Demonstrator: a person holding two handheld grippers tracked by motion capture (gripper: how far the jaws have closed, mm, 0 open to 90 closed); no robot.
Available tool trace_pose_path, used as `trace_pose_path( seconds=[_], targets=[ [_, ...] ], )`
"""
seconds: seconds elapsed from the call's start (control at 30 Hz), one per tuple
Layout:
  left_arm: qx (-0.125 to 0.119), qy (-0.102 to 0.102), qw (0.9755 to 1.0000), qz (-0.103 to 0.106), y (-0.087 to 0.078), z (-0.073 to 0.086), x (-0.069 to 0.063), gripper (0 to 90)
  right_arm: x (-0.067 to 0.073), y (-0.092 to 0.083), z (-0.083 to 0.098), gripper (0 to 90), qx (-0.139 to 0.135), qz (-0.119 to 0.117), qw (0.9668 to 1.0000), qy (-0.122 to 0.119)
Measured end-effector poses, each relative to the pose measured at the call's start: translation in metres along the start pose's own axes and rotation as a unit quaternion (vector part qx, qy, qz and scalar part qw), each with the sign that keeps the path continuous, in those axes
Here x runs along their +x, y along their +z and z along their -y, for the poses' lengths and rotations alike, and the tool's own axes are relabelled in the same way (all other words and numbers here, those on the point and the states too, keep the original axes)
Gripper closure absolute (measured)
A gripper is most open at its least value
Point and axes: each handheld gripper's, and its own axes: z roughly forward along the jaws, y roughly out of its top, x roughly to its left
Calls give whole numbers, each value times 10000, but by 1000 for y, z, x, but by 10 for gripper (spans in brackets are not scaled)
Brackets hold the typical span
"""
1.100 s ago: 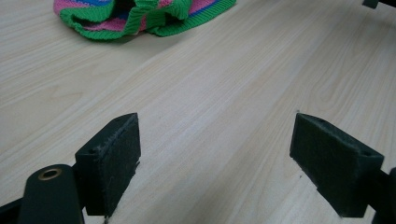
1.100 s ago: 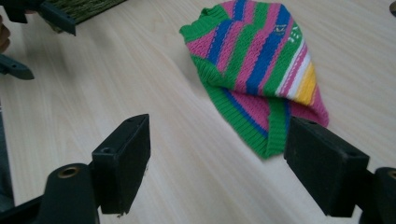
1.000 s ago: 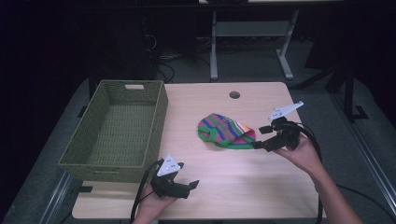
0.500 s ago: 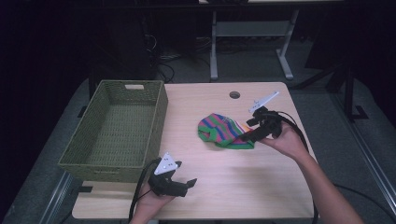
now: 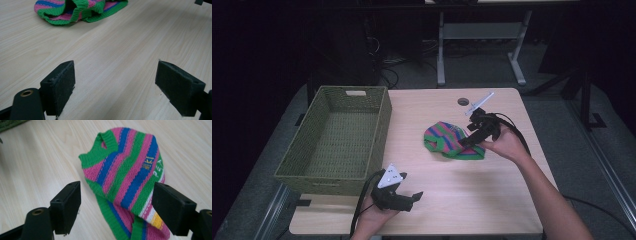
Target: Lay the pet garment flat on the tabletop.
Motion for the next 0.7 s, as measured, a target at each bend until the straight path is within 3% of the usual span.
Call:
trace_pose_path(
  seconds=[0.47,0.7],
  targets=[
    [19,60,10000,-19,0,-1,0,159,-5,6,-10,241,195,48,9998,54],
    [17,70,10000,-20,1,-1,0,159,-9,20,-10,241,354,51,9993,46]
  ],
)
